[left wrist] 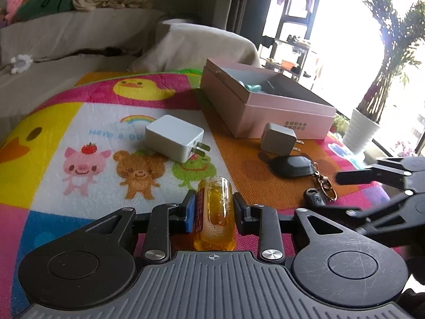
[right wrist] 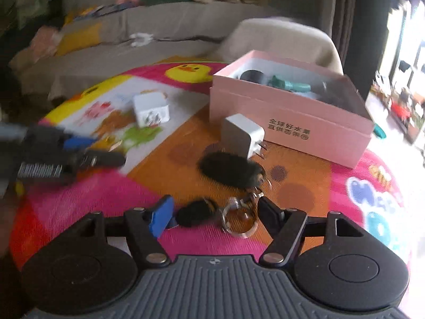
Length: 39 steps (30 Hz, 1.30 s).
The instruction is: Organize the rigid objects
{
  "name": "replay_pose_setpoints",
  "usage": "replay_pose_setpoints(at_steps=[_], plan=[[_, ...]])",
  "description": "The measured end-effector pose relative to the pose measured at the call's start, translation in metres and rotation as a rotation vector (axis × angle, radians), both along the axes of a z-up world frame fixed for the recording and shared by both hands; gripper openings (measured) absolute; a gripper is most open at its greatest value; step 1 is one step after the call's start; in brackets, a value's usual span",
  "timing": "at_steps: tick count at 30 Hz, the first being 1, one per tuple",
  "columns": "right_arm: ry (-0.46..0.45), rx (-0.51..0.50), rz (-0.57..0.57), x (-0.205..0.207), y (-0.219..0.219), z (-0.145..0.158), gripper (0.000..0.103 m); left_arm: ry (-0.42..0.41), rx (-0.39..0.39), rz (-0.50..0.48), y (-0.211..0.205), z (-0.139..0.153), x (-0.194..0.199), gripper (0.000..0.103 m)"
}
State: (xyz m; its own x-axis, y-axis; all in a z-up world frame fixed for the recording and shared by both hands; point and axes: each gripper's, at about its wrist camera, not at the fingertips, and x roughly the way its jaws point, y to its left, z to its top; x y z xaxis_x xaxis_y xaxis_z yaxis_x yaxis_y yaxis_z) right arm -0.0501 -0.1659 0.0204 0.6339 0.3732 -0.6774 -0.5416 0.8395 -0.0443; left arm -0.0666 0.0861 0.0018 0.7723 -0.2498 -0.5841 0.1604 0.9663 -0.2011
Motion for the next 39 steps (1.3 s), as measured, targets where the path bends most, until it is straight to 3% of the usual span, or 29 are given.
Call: replay_pose_setpoints(at_steps=[2,7,9,13,19,23,25,27,30,35,39], plan=[[-0.022,-0.047,-0.009,-0.006,-0.007,0.002,0.081,0.0,-0.008,0.001,0.001,0.0,0.0,0.033],[-0.086,-0.149,-0.159,0.001,-0.025,0.003,0.082,0.0,-0.017,0.004,0.001,-0.001,0.0,0.033],[-0.048,-0.088,-0.2,0.009,-0.031,0.007,0.082,-0.001,-0.018,0.004,0.001,-0.001,0.0,0.033],[0.043,0.106,-0.18,0.018,-0.026,0.013,0.082,-0.001,-0.018,0.004,0.002,-0.001,0.0,0.033],[0.081,0.132,-0.252,0.043,0.009,-0.001,0.084,0.0,-0.029,0.006,0.003,-0.001,-0.001,0.033],[0.061,0.108,-0.225,0.048,0.027,-0.005,0.084,0.001,-0.043,0.008,0.005,-0.001,-0.001,0.033],[0.035,0.077,-0.216,0.046,0.035,-0.007,0.079,0.001,-0.051,0.009,0.006,-0.001,-0.001,0.033],[0.014,0.062,-0.174,0.041,0.037,-0.006,0.059,0.002,-0.061,0.01,0.007,-0.001,-0.001,0.033],[0.007,0.043,-0.07,0.028,0.036,-0.002,0.042,0.002,-0.069,0.01,0.009,-0.002,-0.001,0.033],[-0.067,-0.068,0.062,-0.009,0.022,0.0,0.041,0.003,-0.08,0.011,0.01,-0.002,-0.001,0.033],[-0.166,-0.189,0.045,-0.027,0.003,0.0,0.055,0.003,-0.081,0.012,0.01,-0.002,-0.001,0.033]])
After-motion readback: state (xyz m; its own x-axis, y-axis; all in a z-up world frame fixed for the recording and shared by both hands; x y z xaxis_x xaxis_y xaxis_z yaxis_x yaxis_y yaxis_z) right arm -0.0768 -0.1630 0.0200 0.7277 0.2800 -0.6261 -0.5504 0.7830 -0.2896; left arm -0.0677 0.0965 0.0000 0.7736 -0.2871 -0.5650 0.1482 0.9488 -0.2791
